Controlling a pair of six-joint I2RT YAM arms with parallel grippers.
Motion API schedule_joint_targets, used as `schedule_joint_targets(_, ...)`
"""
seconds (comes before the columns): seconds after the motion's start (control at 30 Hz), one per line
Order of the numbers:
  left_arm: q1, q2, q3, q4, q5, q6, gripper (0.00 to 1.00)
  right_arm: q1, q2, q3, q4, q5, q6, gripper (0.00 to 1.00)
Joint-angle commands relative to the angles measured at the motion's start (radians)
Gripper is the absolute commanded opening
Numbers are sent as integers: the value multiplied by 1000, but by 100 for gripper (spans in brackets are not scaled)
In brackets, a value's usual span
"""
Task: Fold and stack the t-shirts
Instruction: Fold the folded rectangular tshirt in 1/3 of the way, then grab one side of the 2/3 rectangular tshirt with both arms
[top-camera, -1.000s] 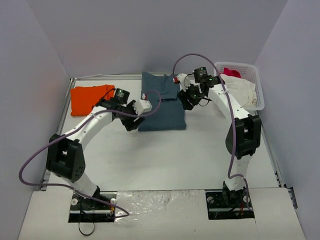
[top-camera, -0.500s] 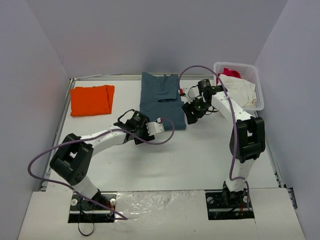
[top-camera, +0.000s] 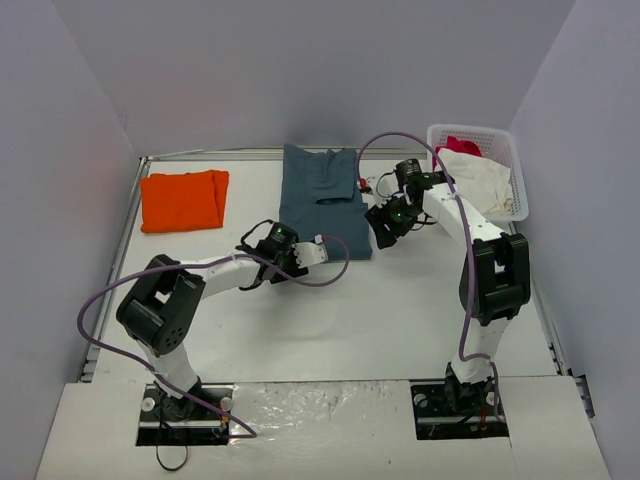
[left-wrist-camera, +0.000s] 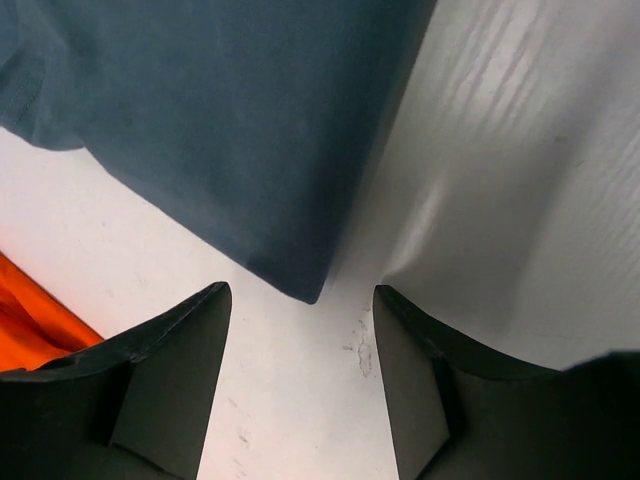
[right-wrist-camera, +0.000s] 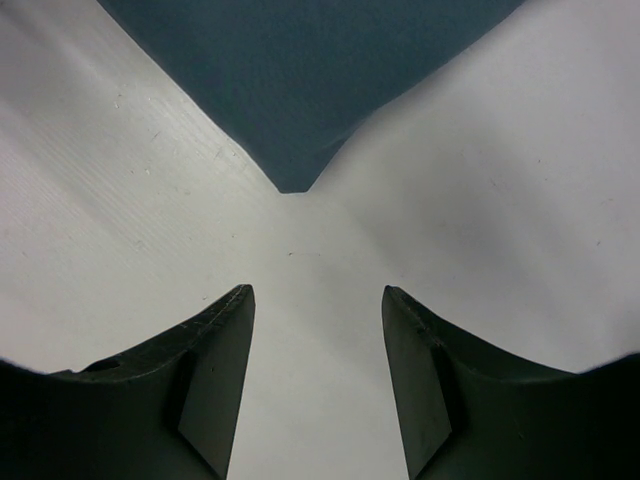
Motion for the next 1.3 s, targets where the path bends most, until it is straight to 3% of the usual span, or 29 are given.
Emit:
schedule_joint_targets(0.0, 36, 4, 25, -5, -34, 7, 57, 0, -31, 2, -28, 13, -2, 50)
schedule_joint_targets(0.37, 109, 30, 71, -54, 84, -62, 57, -2, -28, -7, -28, 20, -9, 50)
schedule_joint_targets(0.7, 95, -36, 71, -134, 161, -61, 56, -2, -26, -18, -28, 60, -18, 51)
schedule_joint_targets(1.27, 84, 59, 102, -87, 95, -81, 52, -2, -13, -16, -28, 62, -21, 51)
